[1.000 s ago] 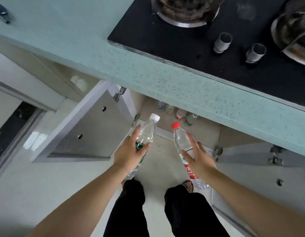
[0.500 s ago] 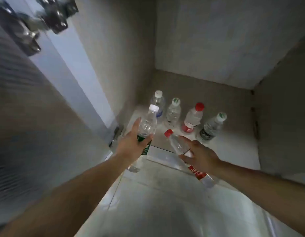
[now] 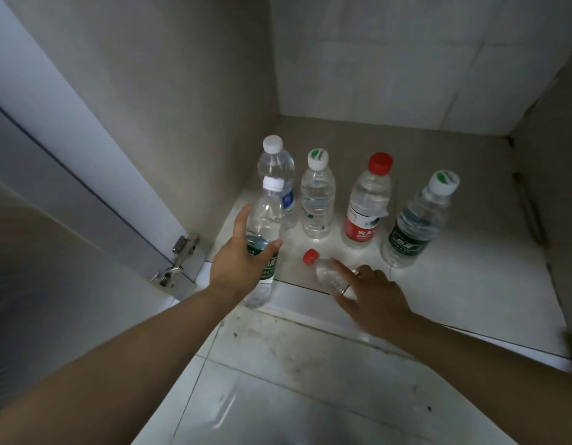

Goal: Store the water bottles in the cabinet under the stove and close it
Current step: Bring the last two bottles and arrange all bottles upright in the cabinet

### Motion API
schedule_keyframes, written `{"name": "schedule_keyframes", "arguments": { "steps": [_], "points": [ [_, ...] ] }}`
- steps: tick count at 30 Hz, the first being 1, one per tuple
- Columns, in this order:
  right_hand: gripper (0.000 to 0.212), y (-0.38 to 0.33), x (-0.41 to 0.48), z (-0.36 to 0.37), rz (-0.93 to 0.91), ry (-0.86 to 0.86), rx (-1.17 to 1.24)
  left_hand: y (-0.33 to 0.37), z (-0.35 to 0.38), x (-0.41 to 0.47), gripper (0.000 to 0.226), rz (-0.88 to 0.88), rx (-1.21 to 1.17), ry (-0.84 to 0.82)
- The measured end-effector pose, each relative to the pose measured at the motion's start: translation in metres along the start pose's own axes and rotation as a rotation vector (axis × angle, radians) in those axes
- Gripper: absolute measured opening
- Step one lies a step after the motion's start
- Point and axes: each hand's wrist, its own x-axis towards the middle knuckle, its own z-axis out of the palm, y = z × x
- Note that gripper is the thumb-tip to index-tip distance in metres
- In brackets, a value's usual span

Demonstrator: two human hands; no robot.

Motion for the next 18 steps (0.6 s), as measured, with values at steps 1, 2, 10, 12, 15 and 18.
{"name": "schedule_keyframes", "arguments": {
  "steps": [1,2,10,12,15,18],
  "points": [
    [0.063,0.002,0.0,0.002,-0.014,0.024,-0.033,0.002,0.002,0.002,0.08,0.02,0.017,0.003],
    [0.063,0.004,-0.001,0.002,-0.023,0.037,-0.044,0.005,0.004,0.004,0.081,0.038,0.022,0.003],
    [0.067,0.023,-0.007,0.007,-0.008,0.068,0.024,0.021,0.017,0.022,0.077,0.094,-0.167,-0.042],
    [0.068,0.027,-0.009,0.009,-0.007,0.077,0.029,0.022,0.023,0.026,0.076,0.115,-0.205,-0.066],
    [0.068,0.031,-0.01,0.008,-0.001,0.084,0.053,0.025,0.032,0.03,0.076,0.139,-0.255,-0.088],
    [0.069,0.031,-0.013,0.006,0.016,0.087,0.065,0.024,0.036,0.033,0.077,0.146,-0.277,-0.073]
  ]
}}
